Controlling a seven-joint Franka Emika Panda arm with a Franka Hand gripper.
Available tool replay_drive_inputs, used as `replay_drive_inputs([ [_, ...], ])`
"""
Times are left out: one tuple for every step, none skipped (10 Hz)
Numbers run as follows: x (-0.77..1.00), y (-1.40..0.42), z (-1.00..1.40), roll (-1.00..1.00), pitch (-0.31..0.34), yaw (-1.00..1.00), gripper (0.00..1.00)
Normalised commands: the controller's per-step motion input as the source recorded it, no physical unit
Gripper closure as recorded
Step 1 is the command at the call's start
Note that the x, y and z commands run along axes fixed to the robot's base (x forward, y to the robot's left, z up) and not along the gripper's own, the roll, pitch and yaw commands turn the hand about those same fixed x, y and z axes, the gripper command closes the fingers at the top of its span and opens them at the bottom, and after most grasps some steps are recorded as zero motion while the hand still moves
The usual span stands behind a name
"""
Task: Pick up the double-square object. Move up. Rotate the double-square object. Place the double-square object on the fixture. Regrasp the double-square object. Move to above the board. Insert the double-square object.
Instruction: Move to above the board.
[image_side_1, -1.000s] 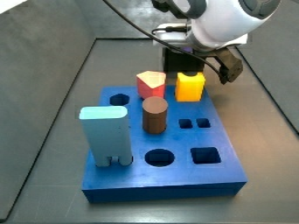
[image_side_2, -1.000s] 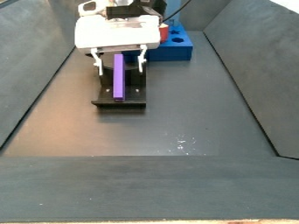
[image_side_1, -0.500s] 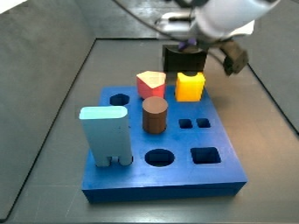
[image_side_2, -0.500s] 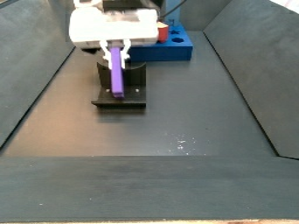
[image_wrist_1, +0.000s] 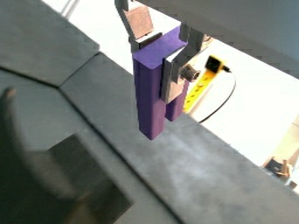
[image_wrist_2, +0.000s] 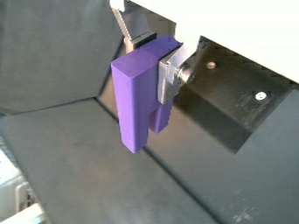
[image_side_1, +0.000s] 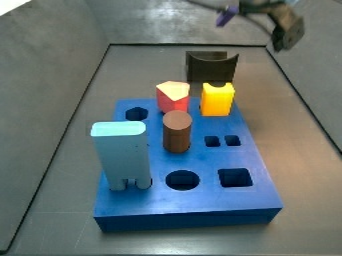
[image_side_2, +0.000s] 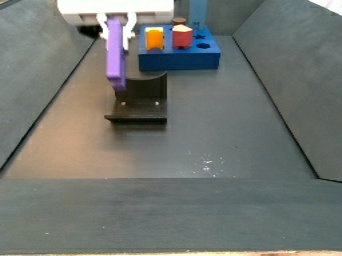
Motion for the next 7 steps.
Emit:
replay_drive_inputs([
  [0.19, 0.13, 1.0, 0.02, 0.165, -0.02, 1.0],
  [0.19, 0.12, 1.0, 0.01, 0.197, 0.02, 1.0],
  [0.18, 0.11, 1.0, -0.01, 0.207, 0.06, 1.0],
  [0.18, 0.1, 1.0, -0.03, 0.212, 0.1, 1.0],
  [0.17, 0.1, 1.0, -0.03, 0.204, 0.12, 1.0],
  [0.16, 0.08, 1.0, -0.04, 0.177, 0.15, 1.0],
  [0.15, 0.08, 1.0, -0.04, 0.154, 0.17, 1.0],
])
